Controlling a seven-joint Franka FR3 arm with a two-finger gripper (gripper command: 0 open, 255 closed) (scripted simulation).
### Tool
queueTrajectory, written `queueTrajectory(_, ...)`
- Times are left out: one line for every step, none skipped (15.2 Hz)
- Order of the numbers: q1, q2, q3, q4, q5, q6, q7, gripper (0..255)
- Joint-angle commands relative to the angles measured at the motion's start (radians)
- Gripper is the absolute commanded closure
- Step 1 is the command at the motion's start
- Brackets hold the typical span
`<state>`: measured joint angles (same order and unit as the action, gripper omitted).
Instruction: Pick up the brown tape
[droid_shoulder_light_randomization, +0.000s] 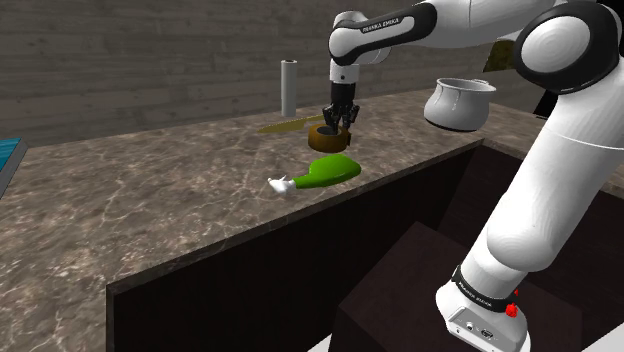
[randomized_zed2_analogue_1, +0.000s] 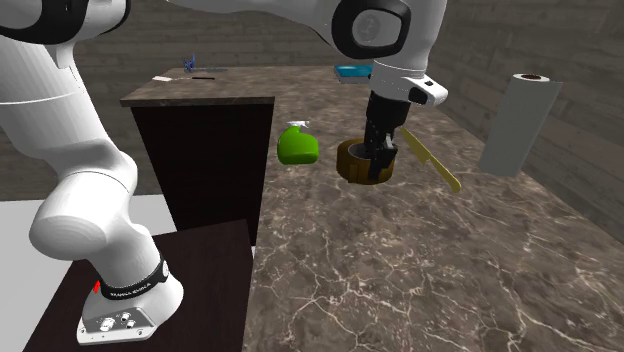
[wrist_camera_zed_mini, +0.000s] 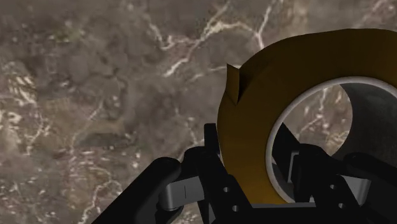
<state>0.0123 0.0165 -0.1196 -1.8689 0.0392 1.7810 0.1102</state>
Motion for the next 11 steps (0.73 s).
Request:
queueTrajectory(0.0, 0.001, 0.0, -0.001, 0.0, 0.0, 0.0, 255)
queueTrajectory(0.0, -0.001, 0.0, -0.001, 0.0, -0.001, -0.001, 255)
queueTrajectory(0.0, -0.002, 0.0, 0.01, 0.0, -0.014, 0.0, 255)
queueTrajectory(0.0, -0.004, 0.0, 0.022, 0.0, -0.027, 0.0, 255)
queueTrajectory(0.0, -0.005, 0.0, 0.034, -0.001, -0.04, 0.001, 255)
queueTrajectory(0.0, -0.006, 0.0, 0.046, -0.001, -0.053, 0.001, 255)
queueTrajectory(0.0, -0.007, 0.0, 0.059, -0.001, -0.067, 0.002, 255)
queueTrajectory(0.0, -0.007, 0.0, 0.072, -0.001, -0.08, 0.002, 255)
queueTrajectory(0.0, -0.007, 0.0, 0.085, -0.001, -0.093, 0.003, 255)
queueTrajectory(0.0, -0.007, 0.0, 0.098, -0.001, -0.107, 0.003, 255)
queueTrajectory(0.0, -0.007, 0.0, 0.112, -0.001, -0.12, 0.004, 255)
